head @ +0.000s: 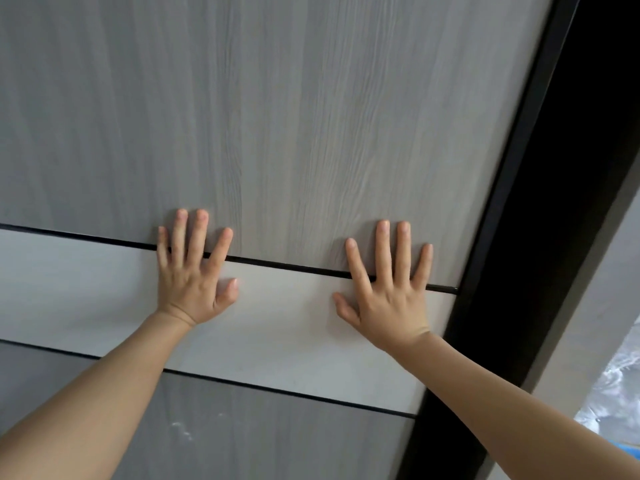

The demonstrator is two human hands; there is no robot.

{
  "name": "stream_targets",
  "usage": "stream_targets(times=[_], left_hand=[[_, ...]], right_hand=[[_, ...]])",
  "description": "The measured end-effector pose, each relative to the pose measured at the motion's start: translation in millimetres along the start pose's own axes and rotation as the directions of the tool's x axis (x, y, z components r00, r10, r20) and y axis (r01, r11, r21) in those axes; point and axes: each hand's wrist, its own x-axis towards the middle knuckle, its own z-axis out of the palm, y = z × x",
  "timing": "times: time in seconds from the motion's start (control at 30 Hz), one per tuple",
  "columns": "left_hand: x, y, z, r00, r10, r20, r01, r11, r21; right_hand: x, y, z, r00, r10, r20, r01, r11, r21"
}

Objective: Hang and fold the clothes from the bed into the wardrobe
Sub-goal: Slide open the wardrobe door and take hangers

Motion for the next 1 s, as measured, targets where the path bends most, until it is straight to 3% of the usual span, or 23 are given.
stream_targets(times=[0.3, 0.53, 0.6, 0.73, 0.87, 1.0], left_hand=[[-17, -70, -2, 1.0, 0.007, 0.026, -0.007, 1.0, -0.006], [-40, -132, -3, 0.999, 0.016, 0.035, -0.016, 1.0, 0.013], [-44, -152, -3, 0.999, 0.024, 0.027, -0.024, 1.0, 0.015], [-51, -196, -10, 0.994, -0.001, 0.106, -0.001, 1.0, 0.014], [-58, -223, -23, 0.97, -0.08, 0.23, 0.08, 0.997, 0.011], [-62, -235, -45, 0.901, -0.265, 0.344, 0.27, 0.962, 0.035]], right_hand=[[32, -65, 11, 1.0, 0.015, 0.004, -0.015, 1.0, -0.014], [56, -90, -23, 0.971, -0.127, 0.202, 0.123, 0.992, 0.036], [61, -86, -32, 0.974, -0.068, 0.216, 0.075, 0.997, -0.027], [73, -104, -48, 0.941, 0.186, 0.282, -0.179, 0.983, -0.049], [88, -132, -48, 0.925, 0.11, 0.364, -0.168, 0.977, 0.131], [108, -163, -41, 0.91, 0.058, 0.41, -0.159, 0.963, 0.217]])
